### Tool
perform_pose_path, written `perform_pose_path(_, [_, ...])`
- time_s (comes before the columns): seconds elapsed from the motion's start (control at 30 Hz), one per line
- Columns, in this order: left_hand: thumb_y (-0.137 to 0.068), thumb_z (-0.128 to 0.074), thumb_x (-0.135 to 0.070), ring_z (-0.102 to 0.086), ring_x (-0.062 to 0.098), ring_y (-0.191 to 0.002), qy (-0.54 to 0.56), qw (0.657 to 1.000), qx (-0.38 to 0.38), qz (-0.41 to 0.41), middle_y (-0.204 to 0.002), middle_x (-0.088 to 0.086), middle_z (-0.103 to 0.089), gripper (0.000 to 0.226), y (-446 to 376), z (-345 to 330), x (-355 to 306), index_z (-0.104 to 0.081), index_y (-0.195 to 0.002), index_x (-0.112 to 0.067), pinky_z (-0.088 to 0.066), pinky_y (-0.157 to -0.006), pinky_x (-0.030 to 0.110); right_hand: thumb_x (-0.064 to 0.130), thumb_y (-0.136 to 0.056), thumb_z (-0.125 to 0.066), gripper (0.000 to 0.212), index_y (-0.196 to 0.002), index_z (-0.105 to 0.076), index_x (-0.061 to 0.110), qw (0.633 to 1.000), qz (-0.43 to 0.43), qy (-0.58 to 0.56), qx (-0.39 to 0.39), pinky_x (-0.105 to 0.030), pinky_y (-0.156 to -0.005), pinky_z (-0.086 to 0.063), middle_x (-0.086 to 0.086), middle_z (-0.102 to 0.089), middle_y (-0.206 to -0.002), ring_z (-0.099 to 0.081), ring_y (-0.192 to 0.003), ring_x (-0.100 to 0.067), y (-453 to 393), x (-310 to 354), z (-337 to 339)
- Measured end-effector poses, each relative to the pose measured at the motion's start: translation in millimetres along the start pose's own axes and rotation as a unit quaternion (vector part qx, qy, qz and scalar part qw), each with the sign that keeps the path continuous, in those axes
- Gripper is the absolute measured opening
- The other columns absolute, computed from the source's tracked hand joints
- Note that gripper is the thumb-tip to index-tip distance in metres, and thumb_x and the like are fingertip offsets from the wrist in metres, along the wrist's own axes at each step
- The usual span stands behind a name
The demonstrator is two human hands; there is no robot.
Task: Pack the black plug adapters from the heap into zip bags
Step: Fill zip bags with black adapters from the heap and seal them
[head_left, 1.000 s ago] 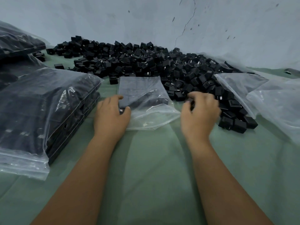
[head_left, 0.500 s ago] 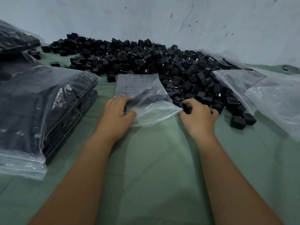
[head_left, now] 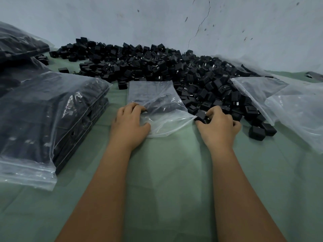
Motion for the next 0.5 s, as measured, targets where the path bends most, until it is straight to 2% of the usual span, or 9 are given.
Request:
perform_pose_path(0.17, [-0.085,-0.062,-0.028,-0.028,0.019,-0.133,0.043,0.999,0.007,-0.001,-0.146,-0.009,-0.041,0.048,1,1,3,-0.052,-0.132,-0.026,-0.031,-0.110,0.038,0.044,-0.078,-0.066,0.036,-0.110,-0.057,0.029,0.997,0.022,0.067,-0.038,-0.043,-0.097,-0.023,0.005,-0.060,-0.102,-0.046,-0.109,-0.020,-2,2,2])
perform_pose_path(0.23, [-0.086,-0.062,-0.028,-0.030,0.018,-0.133,0.067,0.998,0.004,0.000,-0.145,-0.009,-0.043,0.047,2,3,3,-0.054,-0.132,-0.025,-0.030,-0.111,0.037,0.041,-0.079,-0.066,0.037,-0.113,-0.059,0.028,0.997,-0.013,-0.013,-0.078,-0.042,-0.099,-0.025,0.006,-0.057,-0.105,-0.048,-0.108,-0.019,-1,4,8])
perform_pose_path(0.33, [-0.088,-0.061,-0.030,-0.037,0.019,-0.132,0.043,0.998,-0.045,0.005,-0.137,-0.006,-0.054,0.041,3,8,0,-0.060,-0.129,-0.026,-0.029,-0.108,0.037,0.022,-0.077,-0.066,0.037,-0.114,-0.059,0.021,0.970,-0.043,-0.203,-0.130,-0.040,-0.101,-0.037,0.009,-0.044,-0.105,-0.053,-0.098,-0.014,5,11,15])
perform_pose_path(0.37, [-0.088,-0.061,-0.033,-0.039,0.019,-0.131,0.027,0.997,-0.072,0.001,-0.133,-0.005,-0.058,0.038,3,10,-2,-0.062,-0.126,-0.026,-0.028,-0.107,0.037,0.016,-0.076,-0.065,0.037,-0.113,-0.059,0.019,0.960,-0.028,-0.241,-0.140,-0.035,-0.099,-0.041,0.008,-0.042,-0.106,-0.053,-0.095,-0.012,9,16,16])
perform_pose_path(0.43, [-0.089,-0.060,-0.042,-0.043,0.018,-0.128,0.042,0.994,-0.103,-0.026,-0.126,-0.006,-0.062,0.038,6,15,-12,-0.063,-0.124,-0.028,-0.026,-0.105,0.036,0.008,-0.074,-0.064,0.035,-0.109,-0.058,0.014,0.945,0.016,-0.293,-0.146,-0.012,-0.092,-0.039,0.005,-0.042,-0.110,-0.052,-0.095,-0.011,19,32,17])
perform_pose_path(0.47, [-0.086,-0.059,-0.049,-0.044,0.018,-0.126,0.067,0.992,-0.096,-0.050,-0.124,-0.007,-0.063,0.044,8,17,-17,-0.062,-0.125,-0.029,-0.026,-0.104,0.035,0.006,-0.074,-0.066,0.034,-0.106,-0.057,0.013,0.939,0.045,-0.310,-0.142,-0.004,-0.088,-0.035,0.003,-0.042,-0.112,-0.051,-0.098,-0.009,26,43,17])
perform_pose_path(0.5, [-0.081,-0.057,-0.056,-0.045,0.017,-0.124,0.084,0.991,-0.073,-0.076,-0.122,-0.007,-0.063,0.053,10,18,-22,-0.059,-0.128,-0.030,-0.028,-0.103,0.036,0.007,-0.074,-0.068,0.034,-0.104,-0.055,0.013,0.934,0.076,-0.322,-0.132,-0.003,-0.090,-0.034,0.003,-0.043,-0.114,-0.049,-0.101,-0.007,33,54,16])
Point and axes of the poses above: each hand's wrist, its own y-axis away from the middle knuckle, its own z-axis out of the back of the hand, x = y × z, the point moved 2 cm from there along -y, towards the middle knuckle
